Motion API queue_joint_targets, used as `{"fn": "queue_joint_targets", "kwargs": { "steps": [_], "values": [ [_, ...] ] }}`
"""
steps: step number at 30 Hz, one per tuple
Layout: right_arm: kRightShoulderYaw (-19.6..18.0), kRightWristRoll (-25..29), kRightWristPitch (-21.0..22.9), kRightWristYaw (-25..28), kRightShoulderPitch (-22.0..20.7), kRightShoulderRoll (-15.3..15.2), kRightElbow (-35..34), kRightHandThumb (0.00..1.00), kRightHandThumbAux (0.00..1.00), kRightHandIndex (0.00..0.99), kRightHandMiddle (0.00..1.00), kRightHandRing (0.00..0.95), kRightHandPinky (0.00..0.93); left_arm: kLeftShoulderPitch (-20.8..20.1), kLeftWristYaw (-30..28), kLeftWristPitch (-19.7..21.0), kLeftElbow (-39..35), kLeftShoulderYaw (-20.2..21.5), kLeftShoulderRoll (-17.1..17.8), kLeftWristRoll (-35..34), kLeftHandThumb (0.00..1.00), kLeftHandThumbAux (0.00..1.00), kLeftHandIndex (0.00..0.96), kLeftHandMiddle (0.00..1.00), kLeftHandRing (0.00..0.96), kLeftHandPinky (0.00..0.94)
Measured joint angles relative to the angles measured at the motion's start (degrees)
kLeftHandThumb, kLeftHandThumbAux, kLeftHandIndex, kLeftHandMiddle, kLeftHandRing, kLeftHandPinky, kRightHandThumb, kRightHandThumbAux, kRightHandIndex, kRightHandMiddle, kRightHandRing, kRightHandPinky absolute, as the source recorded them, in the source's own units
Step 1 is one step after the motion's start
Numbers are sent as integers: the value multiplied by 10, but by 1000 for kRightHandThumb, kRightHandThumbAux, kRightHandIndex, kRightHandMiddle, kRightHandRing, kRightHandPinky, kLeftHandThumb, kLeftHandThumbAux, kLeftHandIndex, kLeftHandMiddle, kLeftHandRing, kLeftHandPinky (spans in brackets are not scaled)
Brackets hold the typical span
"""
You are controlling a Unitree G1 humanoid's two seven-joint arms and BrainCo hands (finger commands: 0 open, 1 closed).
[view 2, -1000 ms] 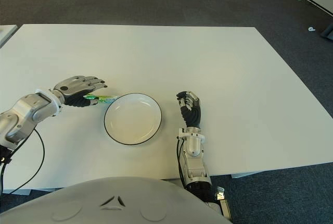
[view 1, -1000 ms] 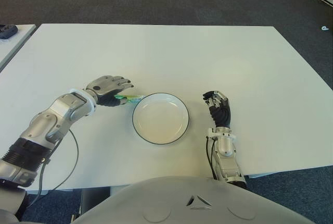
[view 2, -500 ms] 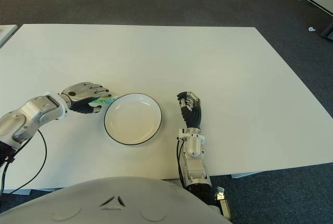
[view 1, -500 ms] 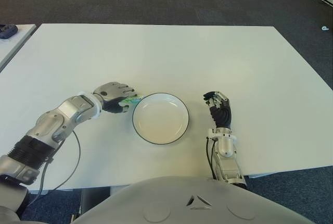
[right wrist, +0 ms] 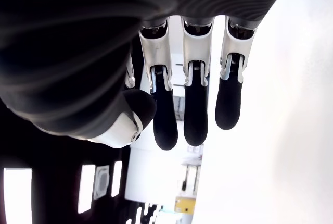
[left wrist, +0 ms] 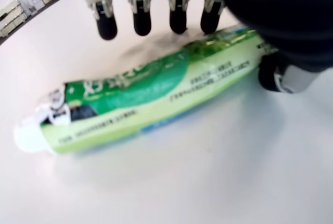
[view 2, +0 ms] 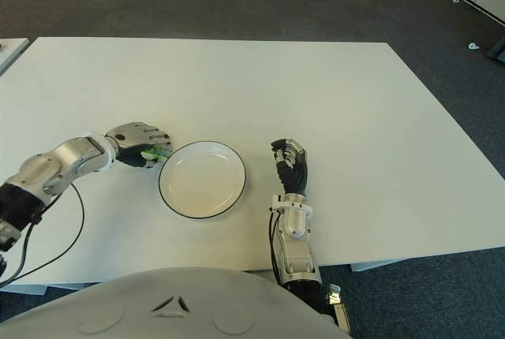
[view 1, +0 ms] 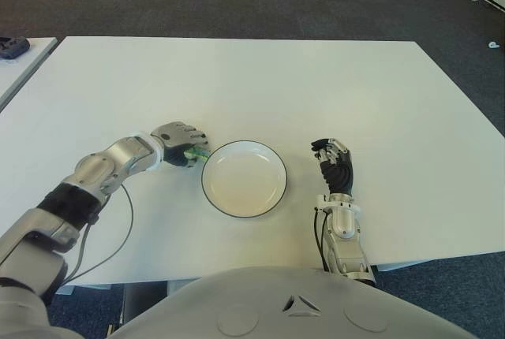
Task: Put the toothpaste on the table into the plate.
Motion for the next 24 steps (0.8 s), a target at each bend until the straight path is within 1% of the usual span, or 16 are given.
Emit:
{"fn": "queue_joint_targets", "kwargs": {
  "steps": [5, 14, 19, 24],
  "values": [
    [0, 0, 0, 0, 1, 0, -2, 702, 733, 426, 455, 429, 451, -42, 20, -1, 67, -18, -18, 0, 449, 288, 0, 0, 0, 42],
    [0, 1, 0, 1, 2, -1, -3, 703, 733, 427, 460, 437, 448, -98, 64, -3, 174, -42, -51, -2, 444, 272, 0, 0, 0, 43],
    [0, 2, 0, 1, 4, -1, -4, 703, 733, 427, 463, 441, 460, -115, 78, -3, 225, -50, -68, -14, 441, 274, 0, 0, 0, 67],
    [-1, 3, 0, 2, 7, -1, -4, 703, 733, 427, 461, 438, 449, -128, 102, -3, 274, -51, -86, -25, 443, 284, 0, 18, 23, 109]
  ]
}}
